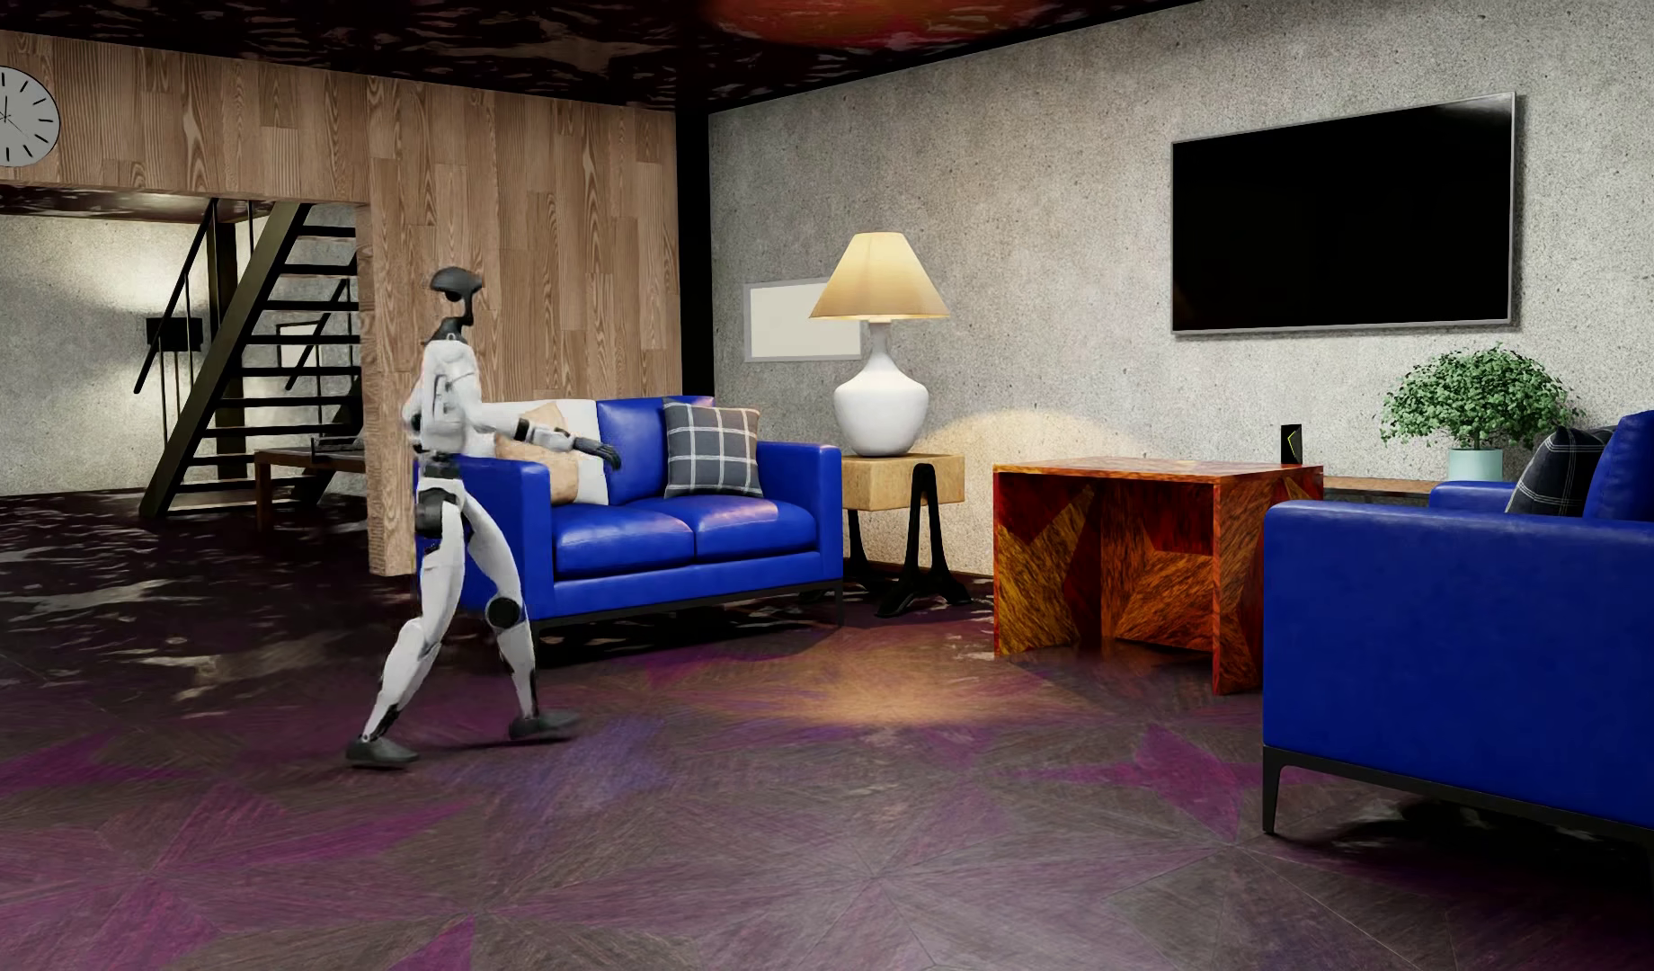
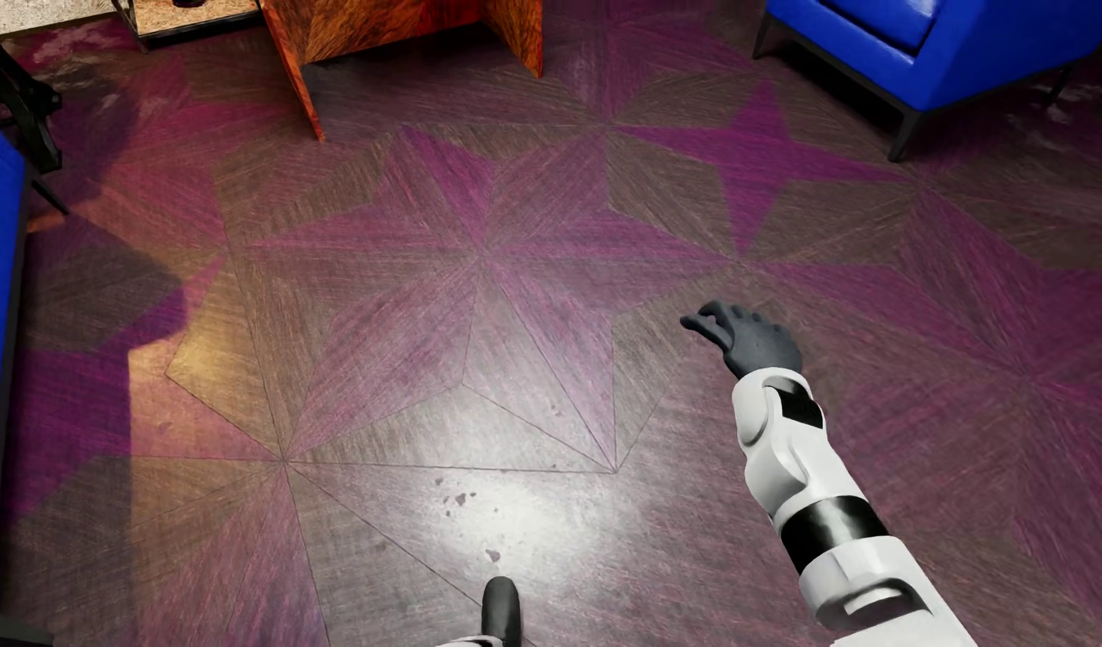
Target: Approach the dark desk
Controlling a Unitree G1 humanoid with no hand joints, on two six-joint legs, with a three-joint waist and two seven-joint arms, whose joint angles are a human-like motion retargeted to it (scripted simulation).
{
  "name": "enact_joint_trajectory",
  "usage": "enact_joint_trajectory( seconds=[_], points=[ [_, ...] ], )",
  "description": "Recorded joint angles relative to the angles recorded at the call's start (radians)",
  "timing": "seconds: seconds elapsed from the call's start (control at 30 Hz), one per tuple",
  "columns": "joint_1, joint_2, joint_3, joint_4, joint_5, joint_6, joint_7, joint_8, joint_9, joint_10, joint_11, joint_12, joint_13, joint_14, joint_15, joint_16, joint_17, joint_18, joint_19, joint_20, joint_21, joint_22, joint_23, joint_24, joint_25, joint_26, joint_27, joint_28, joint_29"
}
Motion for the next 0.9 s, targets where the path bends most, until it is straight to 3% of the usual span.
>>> enact_joint_trajectory(
  seconds=[0.03,0.1,0.13,0.17,0.2,0.23,0.3,0.33,0.37,0.47,0.57,0.6,0.63,0.67,0.73,0.77,0.8,0.83,0.9],
  points=[
    [0.020,0.030,0.008,-0.036,-0.041,-0.009,0.001,0.011,0.002,0.048,0.045,0.004,0.024,0.008,0.029,-0.035,0.016,0.097,0.044,-0.021,-0.008,0.028,-0.028,0.041,0.015,0.008,-0.005,-0.030,-0.026],
    [0.054,0.013,0.012,-0.104,-0.137,-0.034,-0.011,0.060,0.016,0.176,0.270,-0.016,0.137,-0.119,0.212,-0.081,0.058,0.128,0.113,-0.081,-0.032,0.096,-0.054,0.149,0.067,0.018,-0.012,-0.106,-0.048],
    [0.086,-0.042,0.005,-0.130,-0.172,-0.045,-0.013,0.124,0.023,0.198,0.421,-0.030,0.189,-0.166,0.351,-0.112,0.076,0.128,0.122,-0.092,-0.010,0.112,-0.035,0.180,0.068,0.013,0.000,-0.157,-0.009],
    [0.126,-0.129,-0.004,-0.152,-0.205,-0.055,-0.014,0.193,0.029,0.194,0.597,-0.041,0.221,-0.199,0.444,-0.147,0.090,0.134,0.071,-0.088,0.032,0.105,0.009,0.193,0.050,-0.005,0.023,-0.200,0.060],
    [0.172,-0.226,-0.015,-0.178,-0.232,-0.067,-0.013,0.264,0.037,0.179,0.760,-0.048,0.239,-0.224,0.461,-0.181,0.098,0.143,0.022,-0.081,0.083,0.085,0.070,0.198,0.022,-0.032,0.039,-0.220,0.142],
    [0.213,-0.320,-0.027,-0.199,-0.234,-0.079,-0.019,0.326,0.046,0.171,0.892,-0.063,0.260,-0.249,0.424,-0.201,0.119,0.144,0.012,-0.079,0.105,0.066,0.144,0.204,0.015,-0.057,0.077,-0.212,0.188],
    [0.272,-0.499,-0.053,-0.220,-0.201,-0.097,-0.058,0.387,0.057,0.173,1.023,-0.126,0.336,-0.302,0.410,-0.190,0.178,0.134,0.022,-0.110,0.077,0.060,0.296,0.257,0.060,-0.061,0.157,-0.165,0.158],
    [0.295,-0.578,-0.067,-0.226,-0.183,-0.101,-0.082,0.392,0.059,0.176,1.019,-0.177,0.395,-0.327,0.394,-0.175,0.196,0.126,0.012,-0.142,0.061,0.058,0.356,0.286,0.082,-0.040,0.189,-0.153,0.129],
    [0.314,-0.646,-0.083,-0.233,-0.174,-0.104,-0.108,0.381,0.059,0.181,0.971,-0.209,0.451,-0.353,0.375,-0.153,0.204,0.120,-0.001,-0.179,0.062,0.061,0.408,0.313,0.098,-0.050,0.203,-0.147,0.142],
    [0.376,-0.733,-0.129,-0.247,-0.138,-0.109,-0.179,0.313,0.047,0.191,0.541,-0.296,0.659,-0.438,0.360,-0.095,0.187,0.107,-0.054,-0.262,0.057,0.051,0.417,0.330,0.134,-0.121,0.163,-0.139,0.223],
    [0.473,-0.630,-0.155,-0.241,-0.072,-0.112,-0.214,0.236,0.018,0.157,-0.108,-0.324,0.848,-0.504,0.470,-0.048,0.210,0.097,0.005,-0.301,-0.066,0.003,0.361,0.311,0.206,-0.161,0.171,-0.126,0.135],
    [0.498,-0.602,-0.161,-0.225,-0.062,-0.109,-0.219,0.207,0.010,0.180,-0.115,-0.326,0.888,-0.519,0.538,-0.031,0.230,0.088,-0.130,-0.305,-0.085,-0.007,0.361,0.298,0.212,-0.159,0.182,-0.121,0.122],
    [0.495,-0.591,-0.166,-0.199,-0.043,-0.101,-0.215,0.191,0.009,0.262,-0.071,-0.325,0.899,-0.510,0.534,-0.017,0.248,0.081,-0.201,-0.290,-0.088,-0.017,0.371,0.282,0.209,-0.142,0.188,-0.112,0.128],
    [0.462,-0.579,-0.170,-0.172,-0.021,-0.087,-0.203,0.191,0.013,0.409,-0.007,-0.309,0.881,-0.447,0.478,-0.025,0.259,0.068,-0.204,-0.250,-0.077,-0.021,0.399,0.257,0.195,-0.119,0.204,-0.080,0.137],
    [0.341,-0.534,-0.176,-0.137,0.011,-0.060,-0.223,0.183,0.023,0.765,0.106,-0.275,0.812,-0.184,0.362,-0.059,0.255,-0.108,-0.200,-0.192,0.008,0.015,0.433,0.209,0.112,-0.072,0.215,-0.027,0.221],
    [0.266,-0.492,-0.179,-0.137,0.020,-0.050,-0.255,0.164,0.028,0.928,0.124,-0.276,0.777,-0.075,0.315,-0.044,0.249,-0.126,-0.201,-0.230,0.031,0.046,0.408,0.232,0.087,-0.054,0.193,-0.071,0.258],
    [0.192,-0.448,-0.182,-0.115,0.031,-0.036,-0.268,0.144,0.032,1.066,0.133,-0.278,0.737,-0.046,0.277,-0.006,0.248,-0.141,-0.200,-0.295,0.013,0.075,0.379,0.282,0.082,-0.052,0.169,-0.157,0.234],
    [0.118,-0.406,-0.180,-0.056,0.047,-0.021,-0.255,0.135,0.036,1.156,0.138,-0.277,0.698,-0.079,0.243,0.015,0.255,-0.102,-0.196,-0.330,-0.030,0.091,0.342,0.319,0.101,-0.059,0.156,-0.235,0.157],
    [0.008,-0.330,-0.158,0.078,0.083,0.008,-0.178,0.160,0.038,1.162,0.132,-0.242,0.591,-0.096,0.191,-0.015,0.274,0.004,-0.182,-0.280,-0.119,0.100,0.321,0.303,0.144,-0.027,0.138,-0.247,-0.022]
  ],
)
